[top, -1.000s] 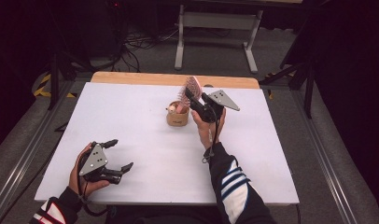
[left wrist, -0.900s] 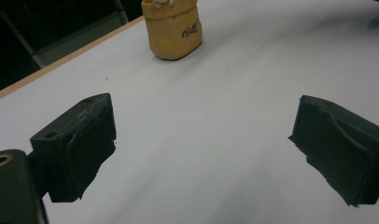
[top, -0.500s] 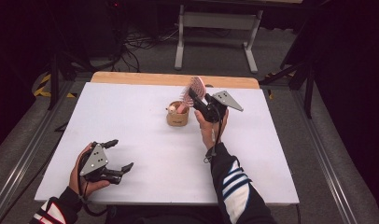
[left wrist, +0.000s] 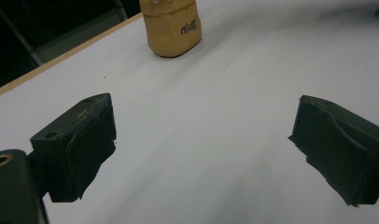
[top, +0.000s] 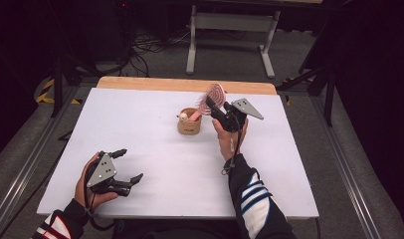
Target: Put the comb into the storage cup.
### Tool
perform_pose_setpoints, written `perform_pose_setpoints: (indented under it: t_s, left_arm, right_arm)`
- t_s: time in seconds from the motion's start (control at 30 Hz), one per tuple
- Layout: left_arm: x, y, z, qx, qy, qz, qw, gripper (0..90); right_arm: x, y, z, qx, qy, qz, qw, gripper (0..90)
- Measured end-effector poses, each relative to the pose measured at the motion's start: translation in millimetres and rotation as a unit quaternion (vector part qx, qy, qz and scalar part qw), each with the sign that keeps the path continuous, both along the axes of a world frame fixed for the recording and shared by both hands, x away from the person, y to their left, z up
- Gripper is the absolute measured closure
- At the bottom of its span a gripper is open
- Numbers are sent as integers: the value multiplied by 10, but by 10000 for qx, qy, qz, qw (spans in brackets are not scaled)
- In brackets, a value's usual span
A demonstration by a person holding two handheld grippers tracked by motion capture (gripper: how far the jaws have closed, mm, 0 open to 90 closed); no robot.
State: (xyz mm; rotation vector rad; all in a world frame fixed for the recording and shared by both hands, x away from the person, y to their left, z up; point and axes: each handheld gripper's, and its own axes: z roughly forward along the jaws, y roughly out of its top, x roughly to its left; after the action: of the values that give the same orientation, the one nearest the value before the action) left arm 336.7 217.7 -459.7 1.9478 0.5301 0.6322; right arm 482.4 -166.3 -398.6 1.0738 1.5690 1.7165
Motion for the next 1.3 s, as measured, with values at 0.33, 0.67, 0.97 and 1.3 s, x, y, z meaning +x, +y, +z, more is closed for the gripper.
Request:
perform_pose_setpoints:
  t_s: [0.33,0.67,0.97,1.3]
  left_arm:
    - [-2,-7,5,-10,-14,-7,10000,74]
    - [-3,-5,4,-8,-11,-4,10000,74]
    - [-2,-10,4,4,-5,-10,10000,74]
    - [-7,-14,5,-1,-33,3,10000,74]
  right_arm:
    - [8,-81,-33,-56,92,-35,9999,590]
    - [28,-134,-56,-22,167,-68,9998,582]
    - [37,-188,-77,77,275,-86,9996,575]
    - [27,-195,-72,37,269,-136,9995,562]
